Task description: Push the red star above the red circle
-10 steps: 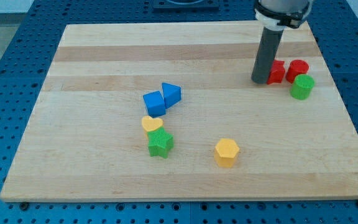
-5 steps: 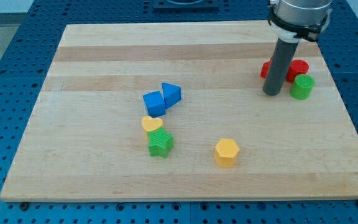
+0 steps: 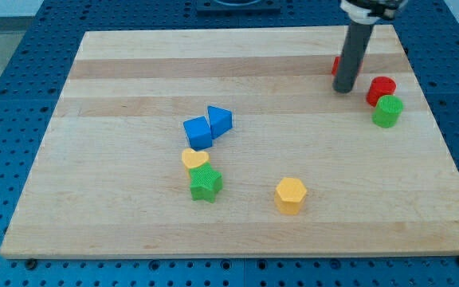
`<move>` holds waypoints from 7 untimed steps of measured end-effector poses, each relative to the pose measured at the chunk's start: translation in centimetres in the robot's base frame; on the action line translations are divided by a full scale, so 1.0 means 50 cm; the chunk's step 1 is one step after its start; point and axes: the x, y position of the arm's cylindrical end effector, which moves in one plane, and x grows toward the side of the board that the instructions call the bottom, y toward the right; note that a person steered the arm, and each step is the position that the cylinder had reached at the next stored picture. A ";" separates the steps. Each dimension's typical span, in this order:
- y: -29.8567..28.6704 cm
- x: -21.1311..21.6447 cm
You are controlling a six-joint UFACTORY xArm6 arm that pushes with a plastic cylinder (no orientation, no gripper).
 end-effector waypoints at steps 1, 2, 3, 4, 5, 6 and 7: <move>-0.051 -0.021; -0.020 -0.072; 0.025 -0.055; 0.032 -0.038; 0.061 -0.038; 0.073 -0.039; 0.076 -0.039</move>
